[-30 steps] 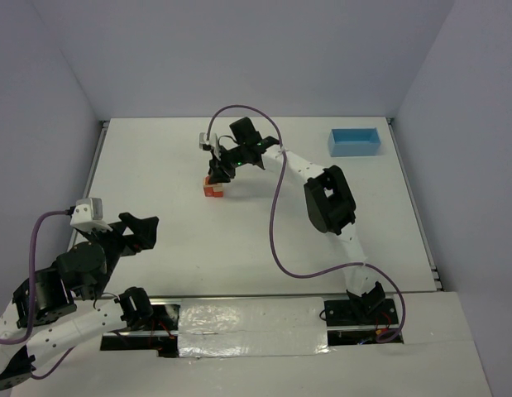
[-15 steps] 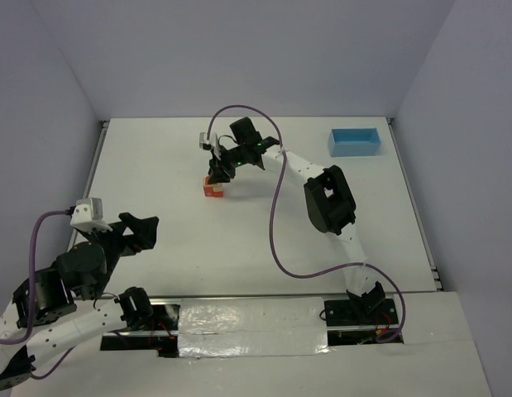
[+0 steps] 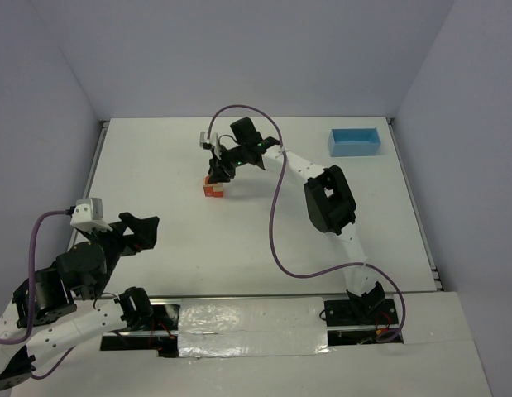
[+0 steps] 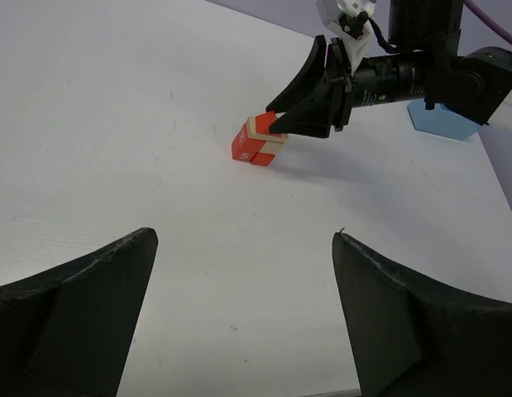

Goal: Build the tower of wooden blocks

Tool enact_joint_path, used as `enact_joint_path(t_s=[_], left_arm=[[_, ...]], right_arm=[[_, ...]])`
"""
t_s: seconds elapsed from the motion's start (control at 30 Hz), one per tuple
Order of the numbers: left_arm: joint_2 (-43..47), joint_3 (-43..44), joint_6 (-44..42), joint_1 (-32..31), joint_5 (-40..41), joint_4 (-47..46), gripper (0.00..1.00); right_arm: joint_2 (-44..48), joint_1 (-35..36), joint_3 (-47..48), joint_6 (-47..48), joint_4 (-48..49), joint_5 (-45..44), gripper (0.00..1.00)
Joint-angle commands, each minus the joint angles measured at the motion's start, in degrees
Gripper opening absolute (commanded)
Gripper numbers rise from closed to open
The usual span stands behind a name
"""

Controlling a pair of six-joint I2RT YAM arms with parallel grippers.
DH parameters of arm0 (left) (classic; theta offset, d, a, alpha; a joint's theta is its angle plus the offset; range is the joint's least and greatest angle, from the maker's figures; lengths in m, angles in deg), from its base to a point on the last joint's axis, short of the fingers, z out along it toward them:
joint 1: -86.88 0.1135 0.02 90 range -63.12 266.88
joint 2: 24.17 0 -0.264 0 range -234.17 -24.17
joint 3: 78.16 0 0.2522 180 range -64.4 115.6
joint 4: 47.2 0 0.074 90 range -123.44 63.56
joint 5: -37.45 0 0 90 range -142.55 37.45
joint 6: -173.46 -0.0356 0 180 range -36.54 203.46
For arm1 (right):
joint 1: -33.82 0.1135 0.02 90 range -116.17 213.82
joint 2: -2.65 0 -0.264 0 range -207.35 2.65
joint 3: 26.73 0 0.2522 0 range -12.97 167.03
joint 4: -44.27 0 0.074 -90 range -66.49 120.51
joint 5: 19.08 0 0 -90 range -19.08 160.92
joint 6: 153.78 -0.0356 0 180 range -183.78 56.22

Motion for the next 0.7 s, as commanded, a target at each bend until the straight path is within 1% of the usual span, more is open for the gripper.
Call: enact_joint_path(t_s=[0.0, 0.67], left_arm=[[0.62, -0.14, -1.06, -0.25, -0.01, -2.42, 1.00], [0.54, -0.31, -1.41, -0.25, -0.27, -2.77, 1.00]], right_arm=[[2.60, -0.46, -0.53, 0.19, 0.30, -0.46, 0.40], [2.34, -0.72, -0.18, 0.02, 0.03, -0.20, 0.40]])
